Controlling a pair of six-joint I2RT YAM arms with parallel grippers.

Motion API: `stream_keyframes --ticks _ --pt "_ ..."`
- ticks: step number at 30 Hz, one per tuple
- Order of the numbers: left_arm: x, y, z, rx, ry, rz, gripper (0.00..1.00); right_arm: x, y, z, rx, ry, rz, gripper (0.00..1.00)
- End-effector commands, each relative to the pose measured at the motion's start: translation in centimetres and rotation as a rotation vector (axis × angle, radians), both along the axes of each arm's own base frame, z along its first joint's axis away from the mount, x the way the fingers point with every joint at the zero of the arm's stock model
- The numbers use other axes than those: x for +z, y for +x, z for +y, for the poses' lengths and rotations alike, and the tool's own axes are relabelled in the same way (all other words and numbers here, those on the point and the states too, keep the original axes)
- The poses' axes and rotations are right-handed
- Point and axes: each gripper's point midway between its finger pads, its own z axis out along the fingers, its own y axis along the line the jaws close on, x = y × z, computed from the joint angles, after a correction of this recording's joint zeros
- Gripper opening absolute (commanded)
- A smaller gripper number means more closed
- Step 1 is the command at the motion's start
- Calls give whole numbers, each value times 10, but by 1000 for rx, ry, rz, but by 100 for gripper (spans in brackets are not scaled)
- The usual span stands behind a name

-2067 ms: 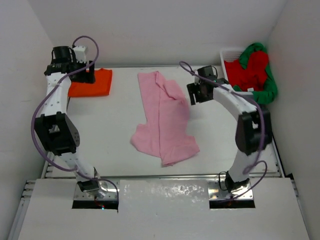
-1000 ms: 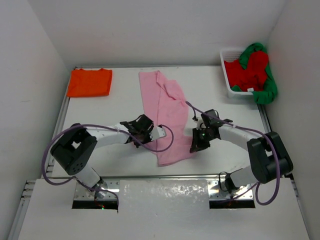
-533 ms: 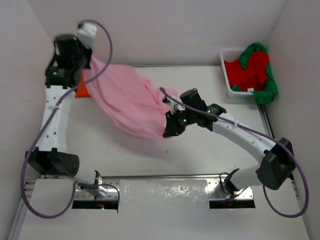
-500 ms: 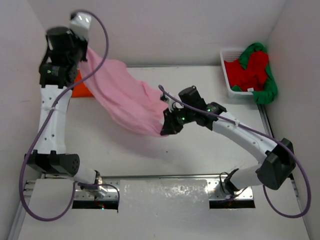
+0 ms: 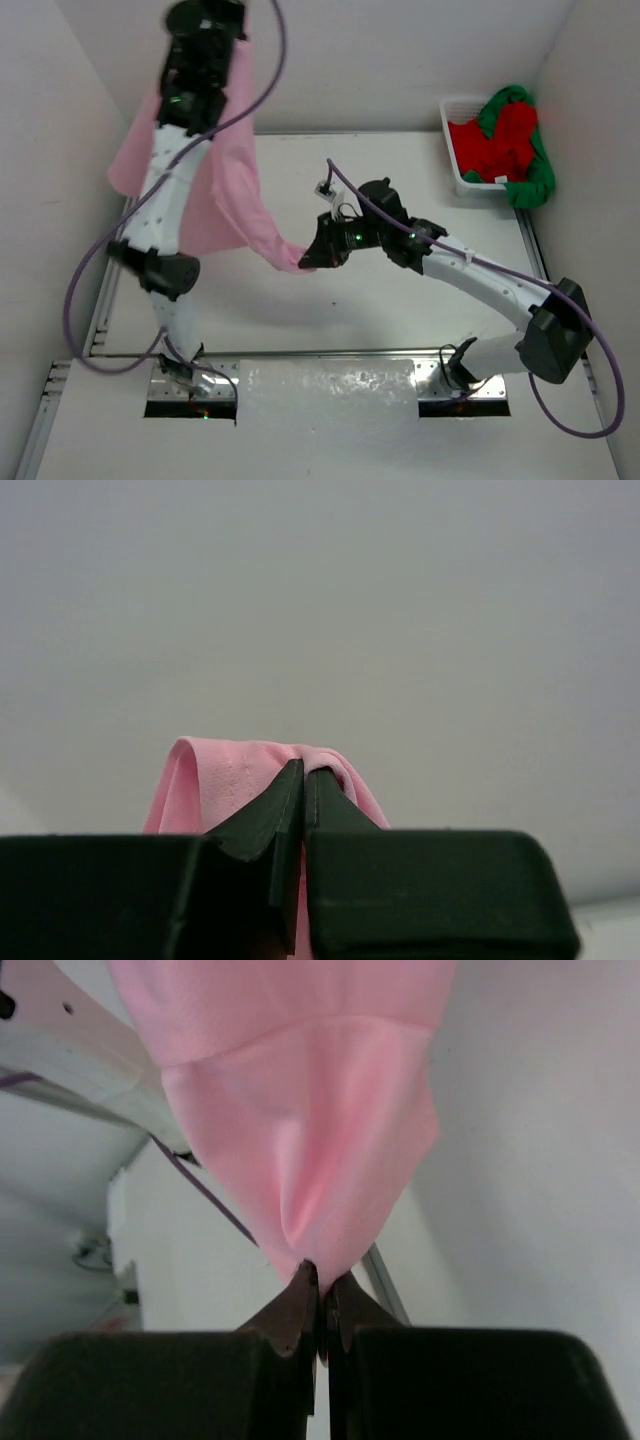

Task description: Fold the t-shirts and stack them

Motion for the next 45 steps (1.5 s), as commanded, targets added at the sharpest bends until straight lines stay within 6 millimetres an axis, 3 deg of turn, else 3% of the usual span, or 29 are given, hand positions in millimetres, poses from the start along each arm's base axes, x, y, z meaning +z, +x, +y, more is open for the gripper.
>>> stream_keyframes --ticks 1,3,6,7,8,9,10,13,14,16,17,19,20,21,22,24,25,27,28,29,30,31,33,34,35,37,41,44,45 --pt "-156 86 -92 -134 139 280 0 -22 -6 -6 -92 78 195 0" --pt "-224 105 -144 -244 174 380 0 -25 2 -13 -156 134 248 0" --pt "-324 114 -200 -336 247 533 9 -71 20 -44 -339 95 398 13" --pt "-344 114 -211 -350 261 565 45 -101 17 -60 -401 53 471 26" --pt "-390 115 -221 -358 284 646 62 -113 31 -82 -506 50 509 37" --pt "-406 117 -223 -347 250 682 88 -131 39 -101 -625 26 552 46" --pt "-416 117 -223 -338 232 708 99 -158 34 -123 -713 -26 596 51" --pt "-415 111 -216 -349 180 763 100 -185 46 -200 -1007 -291 466 52" --pt "-383 106 -209 -378 151 732 100 -180 52 -216 -1047 -361 382 52" --pt "-357 95 -196 -392 112 722 100 -152 69 -234 -1050 -456 194 50" --pt "-312 83 -181 -416 91 673 100 -143 72 -231 -1018 -483 131 46" --pt "-253 64 -149 -429 84 609 100 -122 83 -227 -947 -571 -25 41" --pt "-250 53 -134 -432 95 642 100 -119 78 -208 -865 -597 -68 38" --pt "-234 34 -99 -430 106 660 100 -124 75 -185 -757 -623 -81 43" --pt "-226 28 -80 -424 112 650 100 -128 80 -183 -748 -639 -76 43" --pt "-243 4 -32 -377 196 733 100 -139 66 -146 -599 -618 -53 53" --pt "-262 -16 20 -273 211 802 97 -151 67 -133 -562 -634 -54 56" --pt "-295 -43 75 -189 287 901 89 -151 58 -101 -455 -642 -135 68" --pt "-326 -73 95 -180 296 979 85 -152 57 -89 -422 -651 -162 71" --pt "-343 -91 143 -100 272 1033 84 -165 46 -74 -349 -692 -176 72" --pt "-358 -106 165 -79 328 1063 83 -156 52 -58 -316 -687 -223 73" --pt "-396 -142 193 -47 330 1150 81 -159 42 -47 -261 -715 -244 74" --pt "-433 -171 219 -45 509 1214 77 -166 48 -34 -205 -789 -306 73" --pt "-477 -205 230 -19 560 1349 67 -171 41 -35 -171 -837 -315 72" --pt "-493 -215 237 -25 649 1392 63 -184 40 -36 -155 -878 -305 71" --pt "-529 -240 234 -68 691 1465 58 -196 37 -39 -146 -919 -271 64" --pt "-545 -244 207 -220 656 1427 59 -224 33 -42 -120 -1003 -201 50" --pt "-564 -258 201 -294 714 1459 60 -234 37 -43 -142 -1014 -163 41" --pt "-585 -276 200 -312 734 1515 61 -238 38 -47 -157 -1014 -145 37"
